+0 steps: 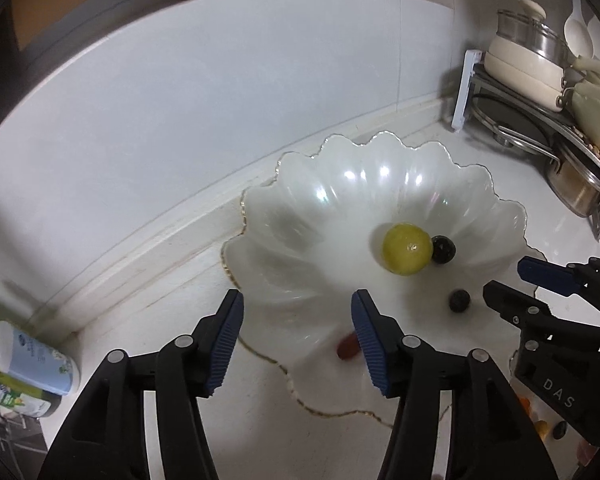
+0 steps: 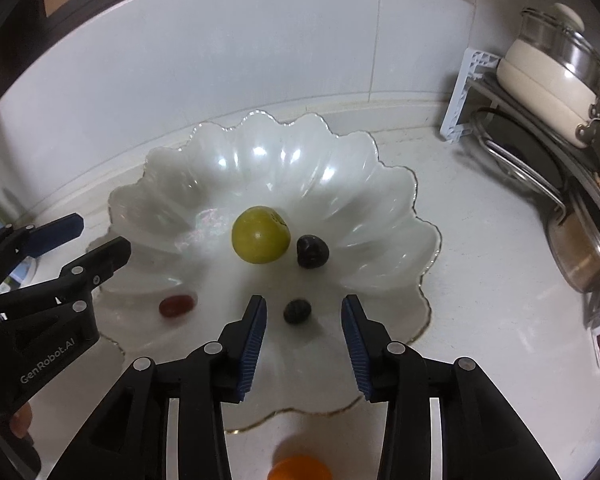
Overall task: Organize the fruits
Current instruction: 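Open the right gripper to drop the plum while the left gripper releases the date into the bowl, then withdraw both open grippers from the bowl back toward the loose fruits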
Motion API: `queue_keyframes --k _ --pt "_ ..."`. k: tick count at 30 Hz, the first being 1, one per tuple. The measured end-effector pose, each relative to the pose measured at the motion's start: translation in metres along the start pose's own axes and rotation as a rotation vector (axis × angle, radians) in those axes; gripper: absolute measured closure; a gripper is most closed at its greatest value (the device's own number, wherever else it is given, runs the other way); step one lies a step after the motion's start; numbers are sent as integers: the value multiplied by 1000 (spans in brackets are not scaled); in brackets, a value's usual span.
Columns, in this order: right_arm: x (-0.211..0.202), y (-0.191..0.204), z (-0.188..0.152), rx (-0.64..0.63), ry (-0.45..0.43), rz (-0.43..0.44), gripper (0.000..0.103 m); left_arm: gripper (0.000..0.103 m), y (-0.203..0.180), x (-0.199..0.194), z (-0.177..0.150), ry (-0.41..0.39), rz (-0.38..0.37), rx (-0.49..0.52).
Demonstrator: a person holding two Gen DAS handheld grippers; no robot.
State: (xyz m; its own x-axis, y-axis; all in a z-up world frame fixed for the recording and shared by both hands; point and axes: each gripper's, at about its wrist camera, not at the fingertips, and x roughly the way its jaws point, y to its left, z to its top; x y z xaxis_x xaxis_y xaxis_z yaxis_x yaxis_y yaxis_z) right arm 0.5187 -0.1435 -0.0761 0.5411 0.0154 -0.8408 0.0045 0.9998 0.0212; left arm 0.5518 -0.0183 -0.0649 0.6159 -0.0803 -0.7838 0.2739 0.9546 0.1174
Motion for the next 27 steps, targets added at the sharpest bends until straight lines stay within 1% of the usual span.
queue_keyframes --k 8,9,12,15,22,27 --pt "-39 -1 -5 9 -95 9 62 32 2 -44 -4 -90 30 -15" --pt "-45 -1 -6 7 -110 6 63 29 2 -52 -6 -112 40 -14" --pt "-65 0 -9 -3 -159 -7 63 27 0 -72 -10 -165 63 -11" --pt "-82 -1 -13 -14 -194 -9 63 26 -2 -88 -13 -195 76 -8" --pt "-119 -6 -27 -12 -273 4 63 26 -5 -124 -25 -242 66 -44" --pt "-138 -9 -38 -8 -305 22 62 26 -9 -149 -36 -267 59 -63"
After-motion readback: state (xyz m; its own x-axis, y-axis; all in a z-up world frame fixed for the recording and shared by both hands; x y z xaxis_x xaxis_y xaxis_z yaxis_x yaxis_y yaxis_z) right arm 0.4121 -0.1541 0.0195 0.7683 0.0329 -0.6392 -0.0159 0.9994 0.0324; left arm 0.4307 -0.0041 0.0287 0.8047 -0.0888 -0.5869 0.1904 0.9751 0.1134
